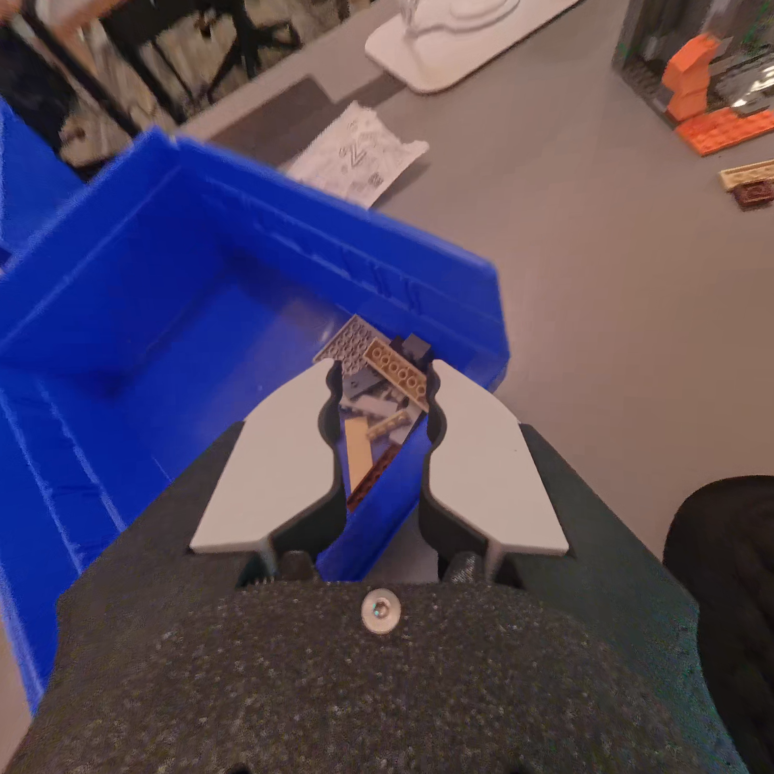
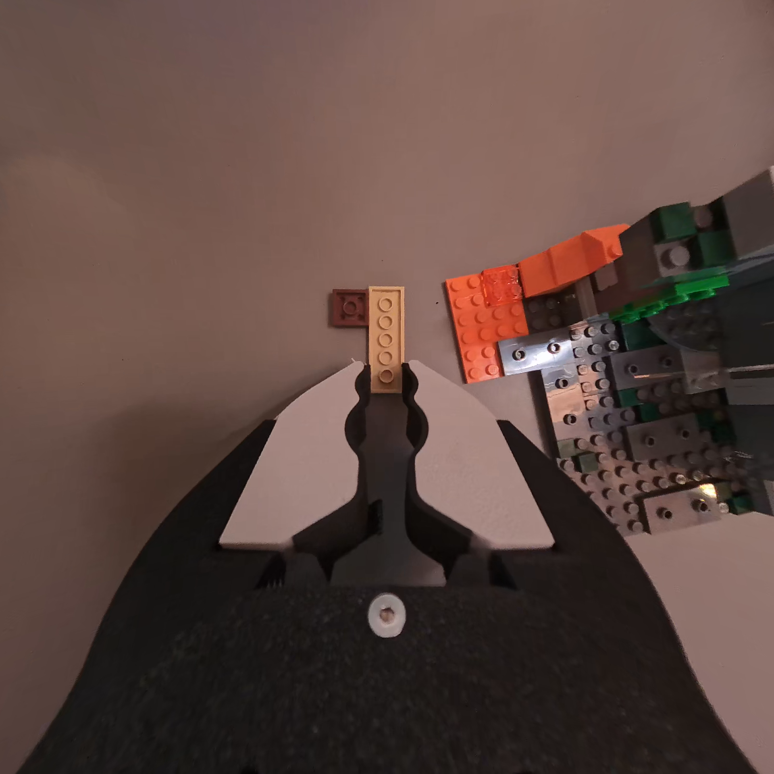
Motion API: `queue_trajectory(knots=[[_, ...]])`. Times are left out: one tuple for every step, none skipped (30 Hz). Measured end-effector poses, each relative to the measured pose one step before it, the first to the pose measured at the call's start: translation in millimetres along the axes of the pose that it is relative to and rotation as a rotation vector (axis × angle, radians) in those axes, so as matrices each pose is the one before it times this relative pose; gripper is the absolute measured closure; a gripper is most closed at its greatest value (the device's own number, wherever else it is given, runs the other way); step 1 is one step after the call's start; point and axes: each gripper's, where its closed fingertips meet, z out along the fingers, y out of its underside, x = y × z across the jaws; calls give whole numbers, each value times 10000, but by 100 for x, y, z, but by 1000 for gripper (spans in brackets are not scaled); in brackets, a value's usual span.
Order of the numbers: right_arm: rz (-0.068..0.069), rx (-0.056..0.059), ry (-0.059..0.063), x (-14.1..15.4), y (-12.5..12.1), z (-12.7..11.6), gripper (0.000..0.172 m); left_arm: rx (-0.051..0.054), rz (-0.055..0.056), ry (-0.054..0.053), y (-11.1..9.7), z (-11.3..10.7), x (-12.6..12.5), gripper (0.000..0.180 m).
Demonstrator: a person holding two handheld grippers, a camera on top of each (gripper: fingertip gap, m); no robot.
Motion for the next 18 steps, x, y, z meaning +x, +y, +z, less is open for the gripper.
queue_trajectory(knots=[[11, 77, -59, -102, -27, -11, 158, 347, 370, -54, -704, -367, 429, 143], [62, 86, -91, -118, -28, -49, 158, 303, 409, -75, -684, -346, 448, 143], [60, 121, -71, -65, -106, -164, 163, 298, 462, -2, -711, -318, 619, 144], [16, 319, -21, 2, -437, -404, 172, 299, 446, 3, -749, -302, 676, 146], [76, 107, -42, -14, -237, -386, 172, 305, 432, 23, -789, -274, 732, 147], [-7, 49, 27, 45, -149, -375, 172, 277, 412, 102, -749, -186, 844, 148], [-54, 29, 140, 168, -96, -310, 172, 164, 344, 140, -594, -55, 879, 148], [-22, 61, 52, 56, -97, -230, 172, 72, 314, 79, -461, 57, 721, 148], [58, 105, -88, -105, -138, -148, 172, 54, 314, 43, -399, 93, 613, 149], [57, 44, -23, -5, -24, -77, 172, 44, 286, 119, -367, 127, 654, 149], [-11, -20, 60, 96, 81, -10, 172, 44, 194, 130, -341, 168, 602, 149], [-31, 4, 47, 54, 40, 43, 172, 26, 129, 106, -282, 195, 490, 149], [-35, 22, 51, 42, 2, 94, 172, 6, 108, 113, -205, 192, 432, 149], [-49, -33, 113, 122, 53, 138, 172, 41, 87, 102, -211, 177, 371, 149], [-40, -53, 125, 144, 76, 204, 171, 52, 39, 79, -178, 143, 292, 149], [19, -85, -15, -32, 119, 288, 158, 9, -4, 84, -125, 144, 256, 149], [54, -123, -26, -8, 165, 303, 156, 6, -1, 72, -83, 127, 237, 150], [25, -66, -25, -17, 102, 317, 155, 31, 18, 56, -116, 107, 215, 150]])
